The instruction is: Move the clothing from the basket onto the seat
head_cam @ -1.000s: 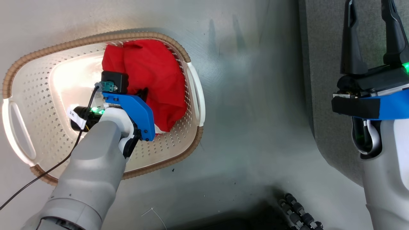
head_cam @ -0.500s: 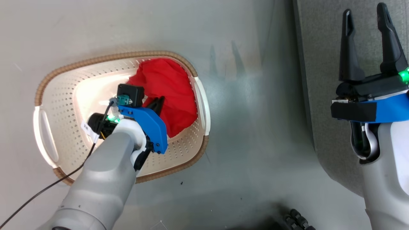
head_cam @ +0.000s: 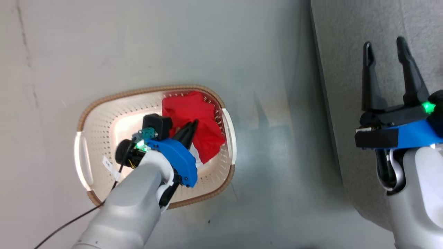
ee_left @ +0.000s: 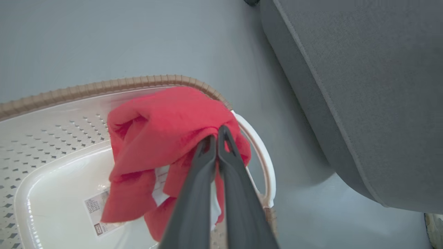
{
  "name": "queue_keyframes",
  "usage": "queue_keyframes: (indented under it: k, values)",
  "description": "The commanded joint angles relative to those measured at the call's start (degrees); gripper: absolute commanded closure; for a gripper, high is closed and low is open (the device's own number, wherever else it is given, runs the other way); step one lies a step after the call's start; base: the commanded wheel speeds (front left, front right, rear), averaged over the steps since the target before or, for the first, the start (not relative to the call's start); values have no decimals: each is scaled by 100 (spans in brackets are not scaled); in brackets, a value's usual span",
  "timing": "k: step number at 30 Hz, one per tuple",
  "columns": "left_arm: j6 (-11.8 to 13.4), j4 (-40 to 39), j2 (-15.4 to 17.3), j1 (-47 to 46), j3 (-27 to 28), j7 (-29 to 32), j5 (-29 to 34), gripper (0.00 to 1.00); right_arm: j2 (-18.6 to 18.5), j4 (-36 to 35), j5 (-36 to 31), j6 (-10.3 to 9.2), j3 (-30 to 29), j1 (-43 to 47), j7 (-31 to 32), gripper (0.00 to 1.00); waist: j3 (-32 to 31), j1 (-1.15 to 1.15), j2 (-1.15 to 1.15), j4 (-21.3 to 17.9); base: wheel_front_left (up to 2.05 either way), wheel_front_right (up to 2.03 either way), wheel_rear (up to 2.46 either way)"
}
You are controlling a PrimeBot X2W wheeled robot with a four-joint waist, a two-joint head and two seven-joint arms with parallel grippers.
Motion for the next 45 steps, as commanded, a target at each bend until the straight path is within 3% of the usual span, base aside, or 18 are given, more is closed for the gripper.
queue_keyframes:
  k: [1,11,23,34,45]
  values:
    - [-17,-49,18,75,-34,-55,-26,100,-4,21,-34,-6,-5,87,-1,0,-230,0,0,84,0,0,0]
    - [85,-541,17,251,-191,-242,-136,100,10,211,-85,-6,16,509,-1,0,-1109,0,0,270,0,0,0]
    - [272,-1563,21,332,342,-241,626,100,27,388,-127,-6,107,958,-1,0,-2072,0,0,441,0,0,0]
    - [281,-2094,20,149,577,-243,1077,100,89,487,-156,-6,254,1241,-1,0,-2733,0,0,514,0,0,0]
    - [293,-2277,18,0,465,-232,1087,100,161,522,-178,-6,345,1424,-1,0,-3148,0,0,547,0,0,0]
